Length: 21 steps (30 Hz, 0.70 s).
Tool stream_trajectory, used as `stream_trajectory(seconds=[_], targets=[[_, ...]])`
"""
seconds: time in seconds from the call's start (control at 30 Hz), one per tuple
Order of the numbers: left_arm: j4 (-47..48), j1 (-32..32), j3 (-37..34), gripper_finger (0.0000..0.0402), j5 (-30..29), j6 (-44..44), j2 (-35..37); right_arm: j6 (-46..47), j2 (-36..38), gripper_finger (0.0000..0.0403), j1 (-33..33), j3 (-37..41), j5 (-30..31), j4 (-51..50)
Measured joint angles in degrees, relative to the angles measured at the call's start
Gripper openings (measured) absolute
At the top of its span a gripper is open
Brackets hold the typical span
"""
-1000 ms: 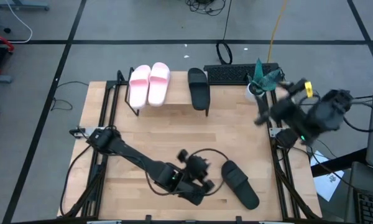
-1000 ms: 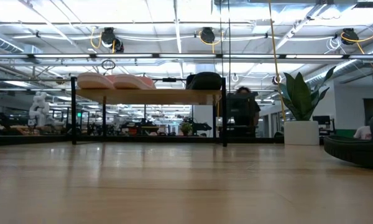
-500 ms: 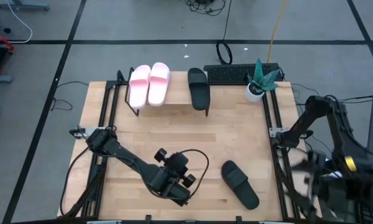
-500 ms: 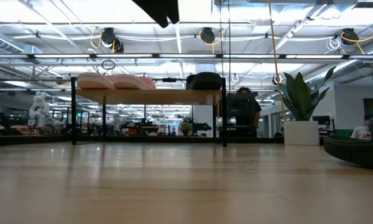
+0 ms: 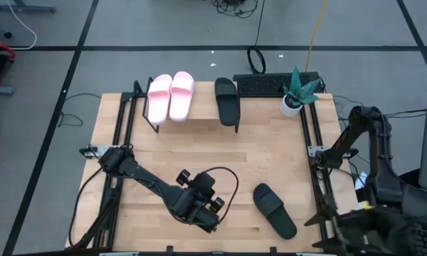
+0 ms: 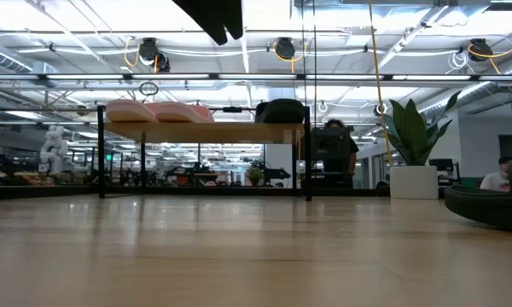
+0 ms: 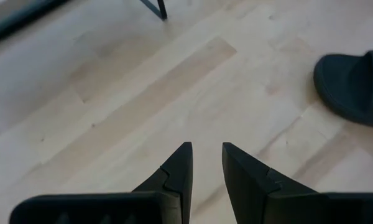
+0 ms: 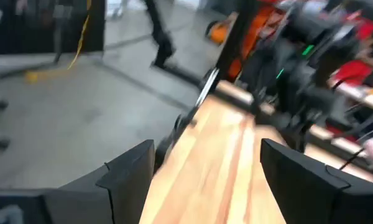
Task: Pick and place slides into the shelf
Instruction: Put the black slipper on the shelf
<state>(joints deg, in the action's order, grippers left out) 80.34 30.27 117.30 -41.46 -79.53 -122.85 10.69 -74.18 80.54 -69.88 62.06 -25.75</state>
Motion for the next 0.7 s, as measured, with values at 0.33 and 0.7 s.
stream_trajectory(seconds=[0.33,0.7], targets=[[-1.0,1.8,0.0,0.0085,2.7,-4.0,0.0,8.1,-0.9,0.0283,-9.6,12.5,-25.0,-5.2],[-1.0,1.3,0.0,0.0085,3.0,-3.5,0.0,11.0,-0.6,0.0283,-16.3,21.9,-33.8,-4.7]])
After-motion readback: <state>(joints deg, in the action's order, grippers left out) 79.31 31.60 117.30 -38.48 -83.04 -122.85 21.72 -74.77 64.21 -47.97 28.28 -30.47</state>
